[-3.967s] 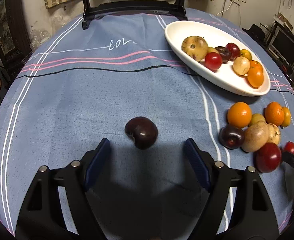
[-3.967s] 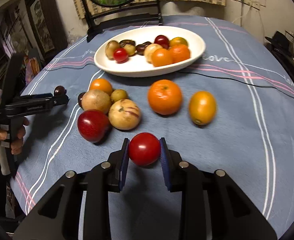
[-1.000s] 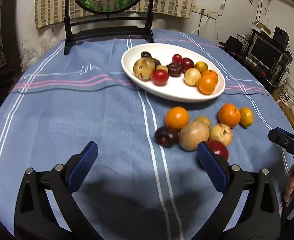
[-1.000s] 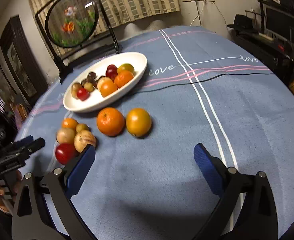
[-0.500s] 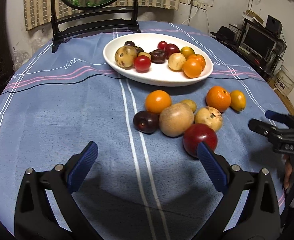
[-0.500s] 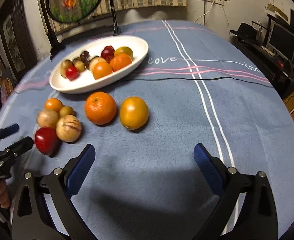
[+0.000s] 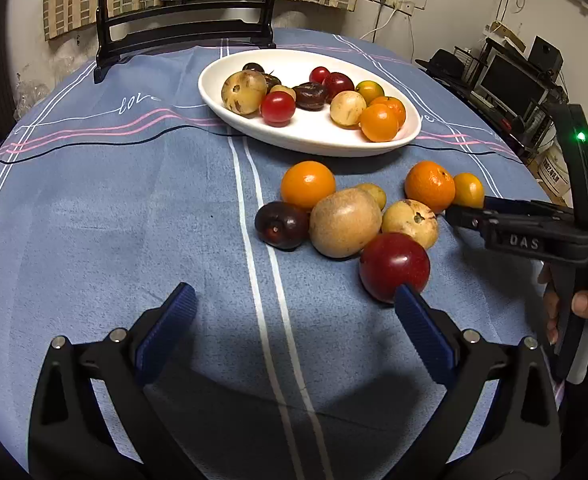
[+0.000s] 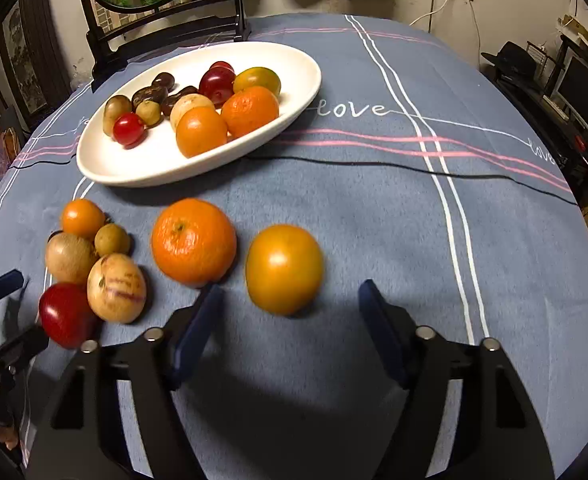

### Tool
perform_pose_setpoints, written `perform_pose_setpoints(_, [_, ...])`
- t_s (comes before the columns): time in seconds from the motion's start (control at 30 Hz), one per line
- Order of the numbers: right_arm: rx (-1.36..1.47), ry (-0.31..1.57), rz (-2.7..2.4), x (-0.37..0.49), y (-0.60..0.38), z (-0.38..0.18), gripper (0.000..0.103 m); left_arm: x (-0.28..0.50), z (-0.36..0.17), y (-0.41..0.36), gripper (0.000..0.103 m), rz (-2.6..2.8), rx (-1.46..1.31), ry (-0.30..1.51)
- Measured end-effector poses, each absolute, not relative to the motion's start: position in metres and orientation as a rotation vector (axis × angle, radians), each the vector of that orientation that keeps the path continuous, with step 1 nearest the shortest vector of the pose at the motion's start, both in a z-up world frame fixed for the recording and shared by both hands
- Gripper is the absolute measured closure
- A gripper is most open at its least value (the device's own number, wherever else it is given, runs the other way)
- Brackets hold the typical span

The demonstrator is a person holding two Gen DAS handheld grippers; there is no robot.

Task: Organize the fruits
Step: 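Grasp the large dark red tomato with the left gripper while the right gripper grasps the yellow tomato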

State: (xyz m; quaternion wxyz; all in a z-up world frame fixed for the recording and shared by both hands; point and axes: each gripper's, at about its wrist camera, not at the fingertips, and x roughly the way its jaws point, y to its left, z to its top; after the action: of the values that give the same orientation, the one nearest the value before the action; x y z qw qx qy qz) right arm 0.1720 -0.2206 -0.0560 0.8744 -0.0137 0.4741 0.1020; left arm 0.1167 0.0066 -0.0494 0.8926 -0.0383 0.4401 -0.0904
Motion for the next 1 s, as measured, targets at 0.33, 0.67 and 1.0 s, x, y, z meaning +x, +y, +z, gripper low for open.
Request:
perform_pose_setpoints(0.33, [0.142,0.975,0.273,0.149,-0.245,-0.051,0.066,0.114,-0.047,-0.001,0.002,-0.178,-0.040,0.907])
perform_pose_setpoints(0.67, [0.145,0.958,0.313,0.127,-0.249,-0.053,0.066,0.114,-0.048,-0.041,0.002,-0.274,0.001,0.934])
perform_pose_setpoints(1.0, [0.145,0.954,0.332,0.121,-0.249,-0.053,0.066,0.132,-0.052,-0.054,0.028,-0.270,-0.017,0.980])
